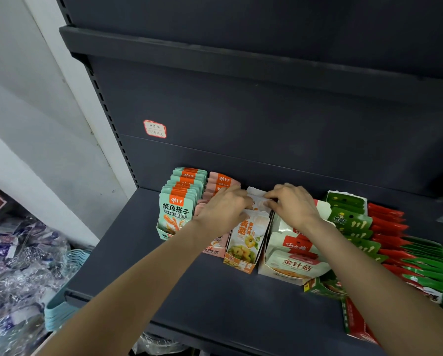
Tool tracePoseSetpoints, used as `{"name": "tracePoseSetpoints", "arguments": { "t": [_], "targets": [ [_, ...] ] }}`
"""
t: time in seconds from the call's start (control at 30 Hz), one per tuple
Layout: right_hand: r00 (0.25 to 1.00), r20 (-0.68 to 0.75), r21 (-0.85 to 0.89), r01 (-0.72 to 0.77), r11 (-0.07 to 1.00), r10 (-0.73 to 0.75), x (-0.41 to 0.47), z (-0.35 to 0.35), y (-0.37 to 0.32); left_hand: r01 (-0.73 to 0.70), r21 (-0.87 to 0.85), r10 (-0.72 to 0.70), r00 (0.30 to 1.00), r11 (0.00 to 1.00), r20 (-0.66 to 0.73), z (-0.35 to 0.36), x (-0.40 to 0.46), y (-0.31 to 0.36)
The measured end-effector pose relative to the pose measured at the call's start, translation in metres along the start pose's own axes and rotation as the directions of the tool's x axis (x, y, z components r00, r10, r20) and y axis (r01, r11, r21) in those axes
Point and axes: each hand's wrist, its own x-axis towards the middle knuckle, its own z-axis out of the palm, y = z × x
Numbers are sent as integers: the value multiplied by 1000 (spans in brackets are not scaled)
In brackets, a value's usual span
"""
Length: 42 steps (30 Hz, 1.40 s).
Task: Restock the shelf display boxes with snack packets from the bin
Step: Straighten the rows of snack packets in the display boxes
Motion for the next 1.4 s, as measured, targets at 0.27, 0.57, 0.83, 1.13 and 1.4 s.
{"name": "tracePoseSetpoints", "arguments": {
  "t": [0.27,0.57,0.83,1.13,1.4],
  "targets": [
    [995,82,-45,-49,998,52,5,-3,-3,8,40,-9,999,999,38,1,1,-1],
    [991,126,52,29,998,-36,5,-6,1,9,-119,-13,999,993,-38,4,-14,-12],
    [993,105,44,58,997,-62,4,-4,1,105,-81,-111,991,991,-73,7,4,-13],
    [1000,7,54,13,998,-14,-2,0,2,168,-92,-174,983,981,-60,9,23,-10],
    [999,-40,61,23,998,-21,-1,5,4,65,-10,-64,997,998,50,11,6,-20]
  ]
}}
